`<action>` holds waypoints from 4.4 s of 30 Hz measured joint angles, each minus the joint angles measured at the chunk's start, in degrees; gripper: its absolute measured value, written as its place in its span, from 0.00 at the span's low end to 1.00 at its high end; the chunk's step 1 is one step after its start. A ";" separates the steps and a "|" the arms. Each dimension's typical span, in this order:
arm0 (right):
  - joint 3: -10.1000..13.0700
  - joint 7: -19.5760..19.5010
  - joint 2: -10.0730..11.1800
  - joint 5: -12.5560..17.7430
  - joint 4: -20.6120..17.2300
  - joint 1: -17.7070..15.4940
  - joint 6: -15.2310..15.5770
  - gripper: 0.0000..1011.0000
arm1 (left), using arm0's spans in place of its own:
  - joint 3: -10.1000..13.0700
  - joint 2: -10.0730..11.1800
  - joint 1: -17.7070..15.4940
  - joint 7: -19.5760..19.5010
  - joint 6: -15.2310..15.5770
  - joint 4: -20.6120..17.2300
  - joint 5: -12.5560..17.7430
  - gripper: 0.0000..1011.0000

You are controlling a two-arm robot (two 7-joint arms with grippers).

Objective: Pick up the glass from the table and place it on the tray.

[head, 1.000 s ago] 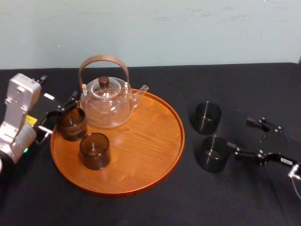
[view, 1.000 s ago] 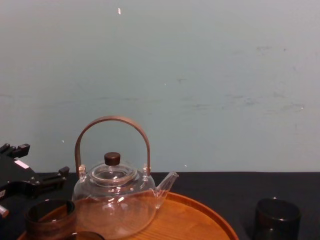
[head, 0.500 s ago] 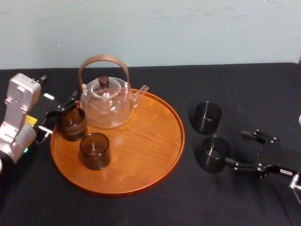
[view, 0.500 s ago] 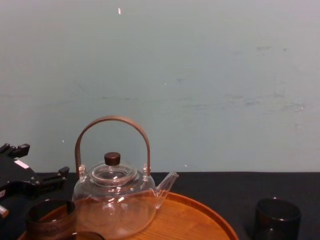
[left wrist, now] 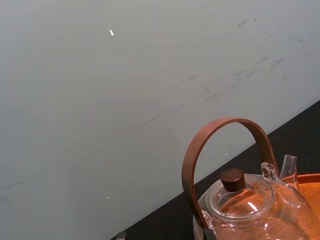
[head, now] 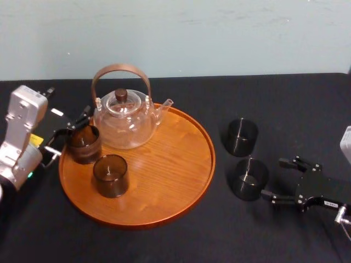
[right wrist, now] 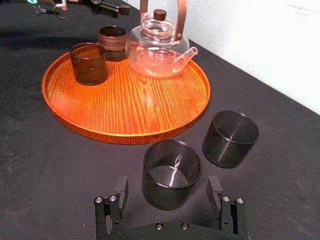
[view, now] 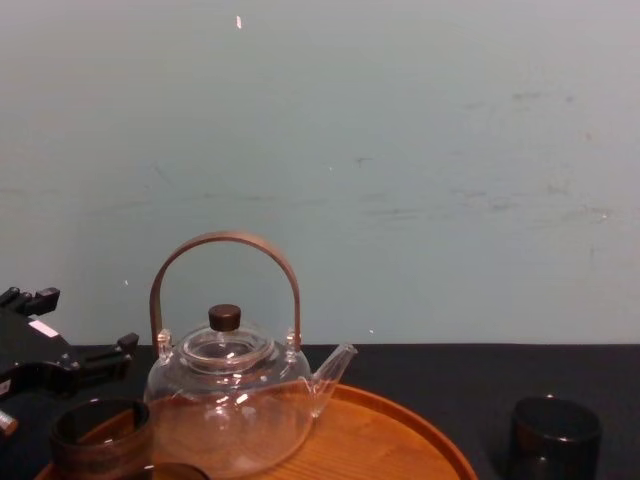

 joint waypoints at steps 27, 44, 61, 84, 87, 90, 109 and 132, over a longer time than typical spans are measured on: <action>-3.50 -0.21 -2.97 3.60 4.34 5.33 6.52 0.99 | 0.00 0.00 0.00 0.00 0.00 0.00 0.00 0.99; -7.11 0.22 -4.04 3.52 6.64 9.60 7.70 0.99 | 0.00 0.00 0.00 0.00 0.00 0.00 0.00 0.99; -9.47 -0.49 -5.43 1.99 8.49 13.04 8.69 0.99 | 0.00 0.00 0.00 0.00 0.00 0.00 0.00 0.99; -9.90 -0.91 -5.55 1.06 8.57 13.43 8.53 0.90 | 0.00 0.00 0.00 0.00 0.00 0.00 0.00 0.99; -9.89 -0.90 -5.54 1.10 8.56 13.42 8.52 0.89 | 0.00 0.00 0.00 0.00 0.00 0.00 0.00 0.99; -9.87 -0.88 -5.52 1.13 8.55 13.40 8.52 0.89 | 0.00 0.00 0.00 0.00 0.00 0.00 0.00 0.99; -9.08 -0.41 -5.28 2.09 7.86 13.32 8.12 0.89 | 0.00 0.00 0.00 0.00 0.00 0.00 0.00 0.99; -14.87 4.65 -9.87 -0.20 9.64 23.72 5.86 0.89 | 0.00 0.00 0.00 0.00 0.00 0.00 0.00 0.99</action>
